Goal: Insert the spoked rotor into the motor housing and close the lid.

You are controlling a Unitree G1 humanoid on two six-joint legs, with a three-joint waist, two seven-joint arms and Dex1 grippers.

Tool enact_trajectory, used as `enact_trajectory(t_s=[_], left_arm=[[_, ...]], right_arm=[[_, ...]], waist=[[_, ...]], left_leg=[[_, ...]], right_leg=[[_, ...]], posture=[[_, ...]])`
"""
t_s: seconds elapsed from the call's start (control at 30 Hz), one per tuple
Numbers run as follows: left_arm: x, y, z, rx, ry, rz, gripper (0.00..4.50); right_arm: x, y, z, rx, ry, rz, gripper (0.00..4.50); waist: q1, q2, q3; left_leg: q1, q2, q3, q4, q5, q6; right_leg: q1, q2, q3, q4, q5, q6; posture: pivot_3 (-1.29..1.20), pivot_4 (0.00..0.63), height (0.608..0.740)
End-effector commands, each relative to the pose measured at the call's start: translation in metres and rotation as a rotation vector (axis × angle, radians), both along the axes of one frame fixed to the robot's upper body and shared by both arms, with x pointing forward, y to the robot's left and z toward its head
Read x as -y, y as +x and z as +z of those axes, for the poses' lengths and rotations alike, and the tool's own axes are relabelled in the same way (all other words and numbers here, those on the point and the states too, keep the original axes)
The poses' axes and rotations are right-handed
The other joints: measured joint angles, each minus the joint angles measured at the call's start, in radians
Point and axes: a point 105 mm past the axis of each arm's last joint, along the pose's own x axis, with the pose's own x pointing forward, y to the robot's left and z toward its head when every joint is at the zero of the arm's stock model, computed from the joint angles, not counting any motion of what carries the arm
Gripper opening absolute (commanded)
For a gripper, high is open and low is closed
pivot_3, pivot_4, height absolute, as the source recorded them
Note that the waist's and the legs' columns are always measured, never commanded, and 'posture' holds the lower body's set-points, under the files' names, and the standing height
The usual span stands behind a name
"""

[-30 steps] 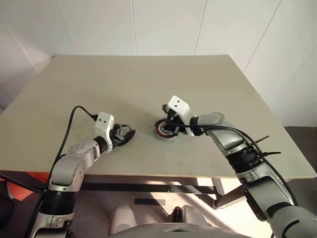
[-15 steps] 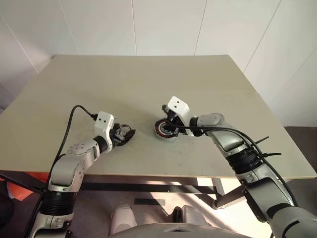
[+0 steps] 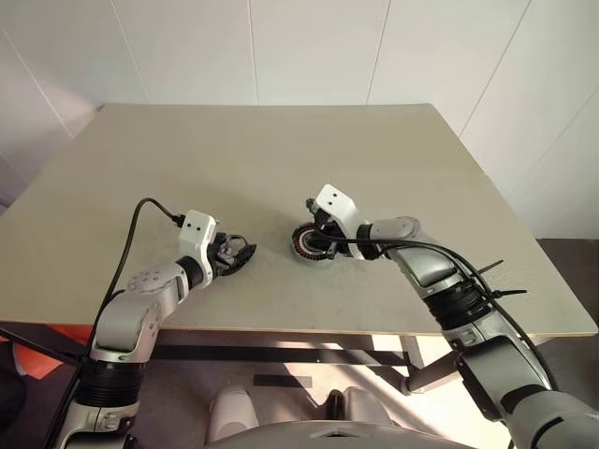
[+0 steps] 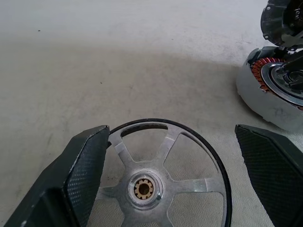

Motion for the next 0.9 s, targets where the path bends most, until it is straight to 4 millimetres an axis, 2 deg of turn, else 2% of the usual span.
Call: enact_trajectory(t_s=[0.03, 0.07, 0.13, 0.27, 0.43, 0.53, 0.73, 0.9], left_arm=[[-0.002, 0.004, 0.016, 0.055, 0.004, 0.003, 4.5], [-0.002, 0.004, 0.015, 0.055, 0.004, 0.004, 4.5], [-0.002, 0.004, 0.015, 0.055, 0.005, 0.004, 4.5], [-0.003, 0.004, 0.015, 0.055, 0.005, 0.004, 4.5], [-0.003, 0.004, 0.013, 0.053, 0.007, 0.001, 4.5], [-0.003, 0.004, 0.013, 0.052, 0.009, 0.001, 4.5], [-0.004, 0.005, 0.011, 0.048, 0.009, 0.002, 4.5], [-0.004, 0.005, 0.011, 0.048, 0.01, 0.004, 4.5]], right_arm=[[-0.003, 0.005, 0.015, 0.051, 0.017, 0.005, 2.26], [-0.003, 0.005, 0.015, 0.051, 0.018, 0.005, 2.55], [-0.003, 0.005, 0.015, 0.048, 0.02, 0.005, 2.55], [-0.004, 0.004, 0.021, 0.081, 0.018, 0.02, 3.41], [-0.007, -0.001, 0.027, 0.087, 0.039, 0.043, 3.41], [-0.008, -0.004, 0.029, 0.078, 0.053, 0.052, 2.8], [-0.007, -0.006, 0.027, 0.082, 0.036, 0.061, 0.77], [-0.004, -0.003, 0.024, 0.071, 0.032, 0.044, 0.77]], waist=[[0.0, 0.0, 0.0], [0.0, 0.0, 0.0], [-0.002, 0.0, 0.0], [-0.002, 0.0, 0.0], [0.0, 0.0, 0.0], [0.0, 0.0, 0.0], [0.0, 0.0, 0.0], [0.0, 0.0, 0.0]], left_leg=[[0.0, 0.0, 0.0, 0.0, 0.0, 0.0], [0.0, 0.0, 0.0, 0.0, 0.001, -0.002], [0.0, 0.0, 0.0, 0.0, 0.001, -0.003], [0.0, 0.0, 0.0, -0.001, 0.002, -0.003], [0.0, 0.0, 0.0, -0.002, 0.002, -0.003], [0.0, 0.0, 0.0, -0.001, 0.002, -0.003], [0.0, 0.0, 0.0, -0.002, 0.002, -0.003], [0.0, 0.0, 0.0, -0.002, 0.002, -0.003]], right_leg=[[0.0, 0.0, 0.0, 0.0, 0.0, 0.0], [0.0, 0.0, 0.0, 0.0, 0.0, 0.0], [0.0, 0.0, 0.0, 0.0, 0.0, 0.0], [0.0, 0.0, 0.0, 0.0, 0.0, 0.0], [0.0, 0.0, 0.0, 0.0, 0.0, 0.0], [0.0, 0.0, 0.0, 0.0, 0.0, 0.0], [0.0, 0.0, 0.0, 0.0, 0.0, 0.0], [0.0, 0.0, 0.0, 0.0, 0.0, 0.0]], posture=[[0.0, 0.0, 0.74], [0.0, 0.0, 0.74], [0.0, 0.0, 0.74], [0.0, 0.0, 0.74], [0.0, 0.0, 0.74], [0.0, 0.0, 0.74], [0.0, 0.0, 0.74], [0.0, 0.0, 0.74]])
